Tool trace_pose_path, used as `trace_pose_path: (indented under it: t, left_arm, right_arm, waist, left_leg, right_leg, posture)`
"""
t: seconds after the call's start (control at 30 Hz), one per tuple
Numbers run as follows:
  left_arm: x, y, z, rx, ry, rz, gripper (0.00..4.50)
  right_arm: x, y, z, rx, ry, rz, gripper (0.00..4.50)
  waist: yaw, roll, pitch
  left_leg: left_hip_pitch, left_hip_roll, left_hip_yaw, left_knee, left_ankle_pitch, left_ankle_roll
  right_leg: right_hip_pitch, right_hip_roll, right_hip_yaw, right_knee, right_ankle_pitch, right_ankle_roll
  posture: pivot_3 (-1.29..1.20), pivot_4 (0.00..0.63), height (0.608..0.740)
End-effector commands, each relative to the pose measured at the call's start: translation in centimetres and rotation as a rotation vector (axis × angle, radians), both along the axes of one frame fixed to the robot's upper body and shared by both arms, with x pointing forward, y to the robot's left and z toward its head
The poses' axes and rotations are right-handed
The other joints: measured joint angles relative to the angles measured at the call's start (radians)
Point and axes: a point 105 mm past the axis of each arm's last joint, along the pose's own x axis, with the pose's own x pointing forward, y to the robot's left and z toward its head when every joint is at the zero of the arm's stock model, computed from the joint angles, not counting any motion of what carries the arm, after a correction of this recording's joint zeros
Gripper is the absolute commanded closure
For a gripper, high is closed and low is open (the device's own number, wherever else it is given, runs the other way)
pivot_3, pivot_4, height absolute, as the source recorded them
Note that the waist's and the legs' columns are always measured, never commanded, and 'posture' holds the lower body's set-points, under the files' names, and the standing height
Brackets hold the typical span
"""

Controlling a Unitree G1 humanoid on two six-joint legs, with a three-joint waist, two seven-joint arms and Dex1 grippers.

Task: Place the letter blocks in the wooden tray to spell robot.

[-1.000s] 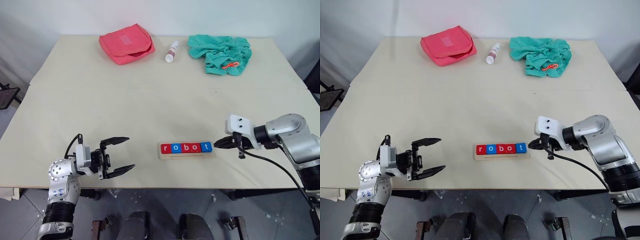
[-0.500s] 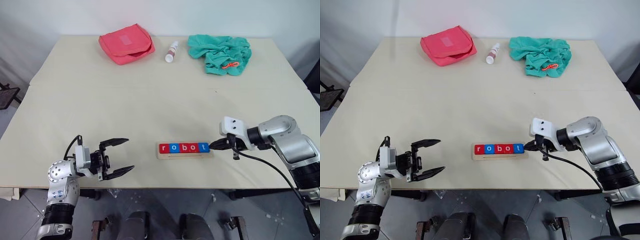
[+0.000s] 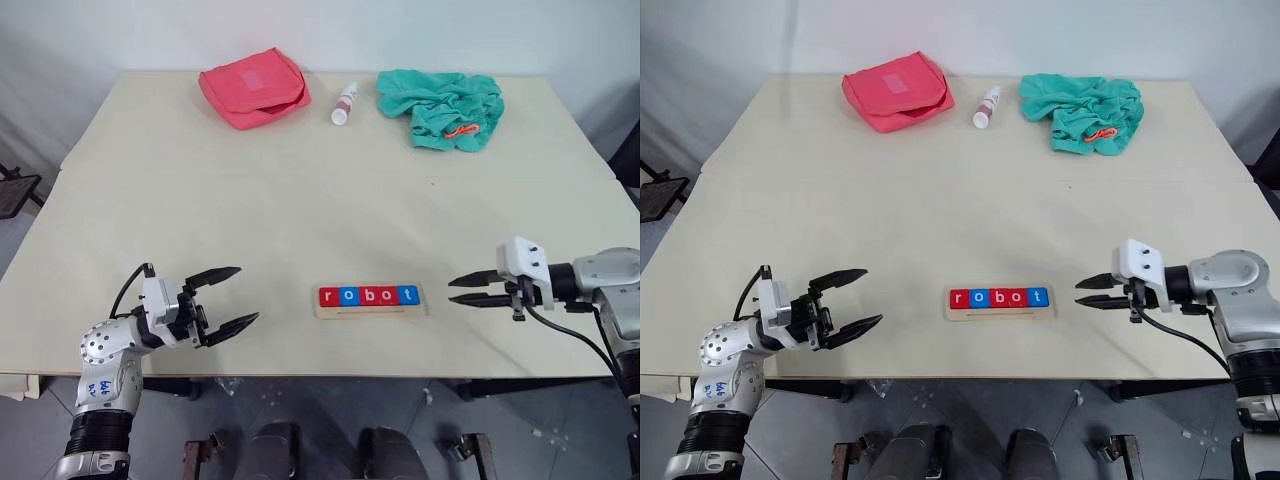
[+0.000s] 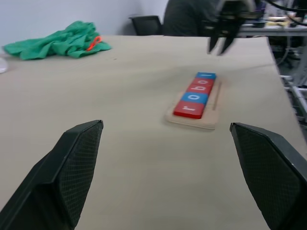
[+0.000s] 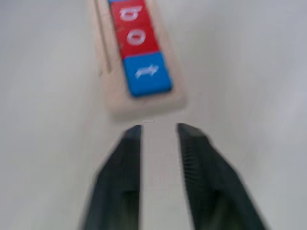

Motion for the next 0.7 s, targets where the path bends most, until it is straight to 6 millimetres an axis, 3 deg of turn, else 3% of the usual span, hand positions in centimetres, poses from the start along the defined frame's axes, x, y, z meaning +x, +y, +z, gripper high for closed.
trace_pose_path:
  t: [0.03, 0.23, 0.7]
  left_arm:
    - [-0.6, 1.0, 1.7, -0.012, -0.043, -0.007, 0.0]
    - [-0.4, 2.6, 2.5, -0.035, -0.038, 0.045, 0.0]
    - [-1.5, 3.1, 3.7, -0.1, -0.07, -0.029, 0.0]
  right_arm:
    - [-0.9, -1.1, 1.3, 0.085, -0.011, 0.029, 1.95]
    - [-1.4, -2.4, 1.8, 0.218, -0.058, 0.05, 0.03]
    - [-2.3, -2.2, 3.3, 0.385, -0.07, 0.118, 0.03]
  waist:
    - [0.0, 0.0, 0.0]
    - [-0.001, 0.0, 0.0]
    - [0.0, 0.0, 0.0]
  left_leg:
    - [0.0, 0.0, 0.0, 0.0, 0.0, 0.0]
    - [0.0, 0.0, 0.0, -0.001, 0.0, 0.0]
    - [0.001, 0.0, 0.0, 0.0, 0.0, 0.0]
  right_leg:
    - [0.0, 0.0, 0.0, 0.0, 0.0, 0.0]
    - [0.0, 0.0, 0.0, 0.0, 0.0, 0.0]
    - [0.001, 0.0, -0.001, -0.001, 0.0, 0.0]
  posture:
    - [0.0, 0.15, 0.74]
    - [0.0, 0.15, 0.74]
    - [0.0, 0.15, 0.74]
